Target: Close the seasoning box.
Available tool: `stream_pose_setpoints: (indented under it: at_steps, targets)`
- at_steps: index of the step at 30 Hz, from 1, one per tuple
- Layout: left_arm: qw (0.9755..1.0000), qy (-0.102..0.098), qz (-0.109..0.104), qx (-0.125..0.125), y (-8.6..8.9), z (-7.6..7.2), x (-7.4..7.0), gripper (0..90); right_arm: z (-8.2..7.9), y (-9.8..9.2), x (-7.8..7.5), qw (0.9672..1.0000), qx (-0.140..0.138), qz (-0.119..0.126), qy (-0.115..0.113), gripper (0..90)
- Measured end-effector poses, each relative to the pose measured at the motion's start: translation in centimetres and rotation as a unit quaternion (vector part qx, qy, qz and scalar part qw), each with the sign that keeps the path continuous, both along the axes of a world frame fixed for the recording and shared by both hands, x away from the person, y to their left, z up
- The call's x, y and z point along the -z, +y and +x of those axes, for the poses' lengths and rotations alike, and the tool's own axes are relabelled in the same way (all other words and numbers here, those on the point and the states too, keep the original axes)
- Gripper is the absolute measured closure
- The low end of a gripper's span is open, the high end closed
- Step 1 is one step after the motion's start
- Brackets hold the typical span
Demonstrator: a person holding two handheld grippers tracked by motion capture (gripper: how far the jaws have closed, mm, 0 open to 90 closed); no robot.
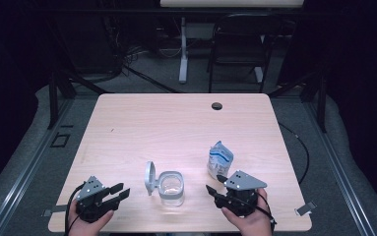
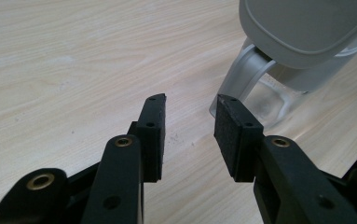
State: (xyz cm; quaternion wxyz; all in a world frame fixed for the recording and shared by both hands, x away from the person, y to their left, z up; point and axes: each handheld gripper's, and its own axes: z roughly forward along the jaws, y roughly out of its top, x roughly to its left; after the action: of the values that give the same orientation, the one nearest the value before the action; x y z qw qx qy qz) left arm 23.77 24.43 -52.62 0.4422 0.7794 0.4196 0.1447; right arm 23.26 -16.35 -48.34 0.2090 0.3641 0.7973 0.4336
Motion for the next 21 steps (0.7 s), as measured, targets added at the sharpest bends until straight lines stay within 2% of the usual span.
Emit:
stream_pose_setpoints:
  at_steps: [4,7,9,13,14,18,21]
  targets:
    - [1.0000,0.002,-0.002,0.005,0.2,-0.1,0.3,63.0,-0.1,-0.7,0.1,1.0000,0.008,-0.001,-0.003,54.0]
    - [1.0000,0.001,-0.001,0.008,0.3,0.0,0.5,62.4,-0.4,-1.4,0.0,0.9998,0.015,0.008,-0.006,54.6]
    - [0.9999,0.003,0.007,0.009,0.4,0.1,0.6,61.9,-0.6,-2.0,0.1,0.9995,0.029,0.013,-0.006,52.8]
    - [0.9999,0.002,0.005,0.009,0.6,0.0,0.7,61.4,-0.6,-2.7,0.3,0.9988,0.045,0.017,-0.004,49.1]
    - [1.0000,0.000,0.003,0.007,0.7,0.1,0.8,61.1,-0.4,-3.2,0.5,0.9982,0.057,0.017,-0.008,45.2]
    - [0.9999,0.006,0.008,0.008,0.9,0.1,0.9,61.1,0.3,-3.8,0.9,0.9965,0.081,0.014,-0.019,41.0]
    - [0.9999,0.008,0.009,0.007,1.1,0.1,1.1,61.1,1.3,-4.0,1.5,0.9955,0.093,0.010,-0.013,40.1]
